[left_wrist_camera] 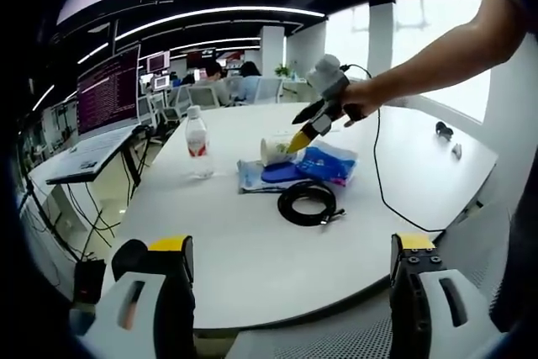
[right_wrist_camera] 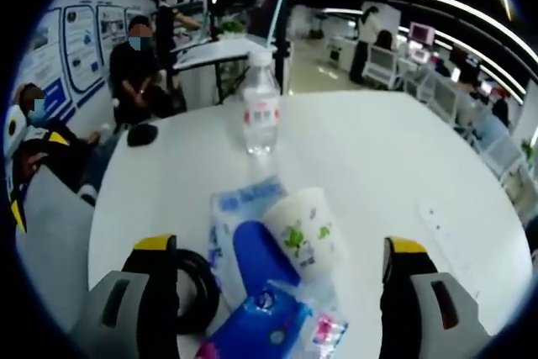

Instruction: Arrange the tabletop items into an orderly group along one side of the table until the central work area is clear of visible clutter.

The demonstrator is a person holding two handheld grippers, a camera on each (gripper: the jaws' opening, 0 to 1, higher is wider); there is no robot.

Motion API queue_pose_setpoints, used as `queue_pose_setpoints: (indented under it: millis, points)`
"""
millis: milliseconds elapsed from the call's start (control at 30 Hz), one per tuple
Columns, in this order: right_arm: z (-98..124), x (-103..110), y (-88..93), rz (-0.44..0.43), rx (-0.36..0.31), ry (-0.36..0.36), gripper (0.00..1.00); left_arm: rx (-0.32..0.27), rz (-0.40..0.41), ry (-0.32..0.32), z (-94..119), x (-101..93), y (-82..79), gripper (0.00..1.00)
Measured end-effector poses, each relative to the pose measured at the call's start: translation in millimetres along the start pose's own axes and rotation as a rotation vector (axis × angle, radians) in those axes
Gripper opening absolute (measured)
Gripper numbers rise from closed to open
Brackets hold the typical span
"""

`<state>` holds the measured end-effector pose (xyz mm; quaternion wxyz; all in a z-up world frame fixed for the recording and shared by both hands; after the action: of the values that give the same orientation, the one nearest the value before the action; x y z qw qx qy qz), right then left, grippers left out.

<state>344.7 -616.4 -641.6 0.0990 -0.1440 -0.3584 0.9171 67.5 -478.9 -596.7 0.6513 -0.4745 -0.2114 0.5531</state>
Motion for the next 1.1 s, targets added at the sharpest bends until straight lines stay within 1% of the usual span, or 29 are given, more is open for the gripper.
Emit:
queue_pose_setpoints:
  millis: [133,233,367,567,633,767,833,900,1000,1100]
  points:
    - [-5,0,1.7,0.000,0.025,-0.023,1.00,-0.007,0.010,-0.007,0,2.3,-0.4,0.99]
    - [-10,-2,4.0,-0.020,0.040,-0.032,1.00,-0.011,0.022,-0.011,1,4.2,0.0,1.00]
    - [-14,-4,1.6,0.009,0.068,-0.044,1.00,-0.016,0.025,-0.014,1,3.8,-0.4,1.00]
    - [-20,-13,-4.6,0.021,0.078,-0.045,1.00,-0.009,0.014,-0.009,0,3.1,1.1,1.00]
    - [-23,-19,-2.6,0.029,0.089,-0.035,1.00,-0.010,0.018,-0.008,0,3.8,0.8,1.00]
    - [-26,-19,1.1,0.040,0.126,-0.042,1.00,-0.016,0.030,-0.018,1,6.3,0.0,1.00]
    - [-30,-24,3.8,0.048,0.137,-0.039,1.00,-0.013,0.035,-0.017,0,6.6,0.6,1.00]
    - [-32,-22,5.4,0.040,0.146,-0.047,0.99,-0.010,0.033,-0.016,0,6.1,0.9,1.00]
    - [-34,-20,9.0,0.060,0.169,-0.049,0.98,-0.006,0.019,-0.019,0,5.8,2.1,1.00]
    - [-39,-23,15.4,0.066,0.194,-0.056,0.97,0.006,0.014,-0.022,0,6.1,4.1,1.00]
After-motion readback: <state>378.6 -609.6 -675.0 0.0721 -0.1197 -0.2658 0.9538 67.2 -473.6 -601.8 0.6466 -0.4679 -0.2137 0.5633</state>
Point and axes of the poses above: the point that each gripper's makers call its tool centre point, and the gripper's own axes: z roughly backward along the fingers, x roughly to its left, y roughly out of its underside, the point moved 2 cm from there along z, roughly backward along the fingers, and after that the axes turned 13 degrees about z, right-handed, at the moved point
